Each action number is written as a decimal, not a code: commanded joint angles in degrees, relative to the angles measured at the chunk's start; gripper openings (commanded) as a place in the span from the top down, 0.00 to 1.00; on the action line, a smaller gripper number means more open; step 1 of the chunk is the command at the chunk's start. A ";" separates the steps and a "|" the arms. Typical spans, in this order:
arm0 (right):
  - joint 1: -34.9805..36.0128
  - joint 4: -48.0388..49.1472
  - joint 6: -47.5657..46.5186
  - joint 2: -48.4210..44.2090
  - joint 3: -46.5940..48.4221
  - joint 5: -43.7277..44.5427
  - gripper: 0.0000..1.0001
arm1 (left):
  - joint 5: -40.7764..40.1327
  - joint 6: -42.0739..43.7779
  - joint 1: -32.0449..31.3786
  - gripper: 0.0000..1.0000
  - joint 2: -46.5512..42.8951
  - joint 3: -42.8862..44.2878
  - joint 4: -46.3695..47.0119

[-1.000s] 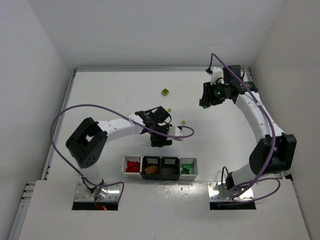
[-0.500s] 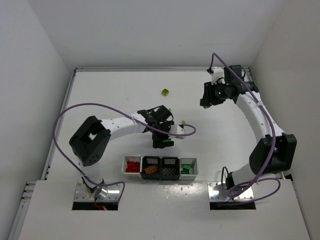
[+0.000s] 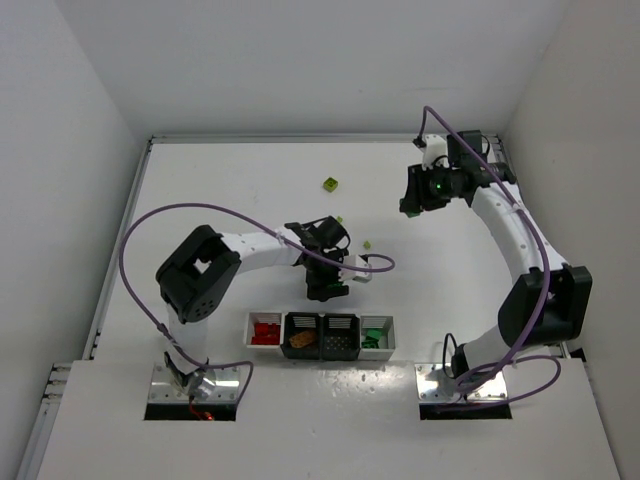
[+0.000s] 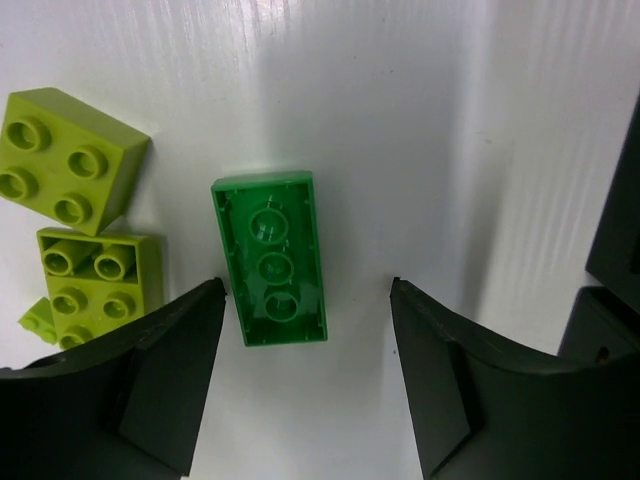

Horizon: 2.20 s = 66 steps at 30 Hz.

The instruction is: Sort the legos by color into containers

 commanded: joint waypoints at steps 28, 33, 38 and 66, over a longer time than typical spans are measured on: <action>0.68 -18.14 -23.65 -20.70 -12.58 -23.67 1.00 | 12.59 -31.14 20.44 0.86 -14.35 4.79 8.57; 5.24 -20.51 -27.35 -22.98 -15.66 -27.28 1.00 | 12.61 -31.68 23.45 0.87 -21.73 4.27 7.25; 13.66 -18.67 -27.35 -24.22 -17.77 -24.57 1.00 | 13.73 -32.90 27.22 0.89 -25.95 5.93 4.35; 30.56 -23.40 -30.52 -13.76 -15.67 -12.78 0.49 | 19.37 -35.46 33.03 0.89 -29.39 6.11 3.29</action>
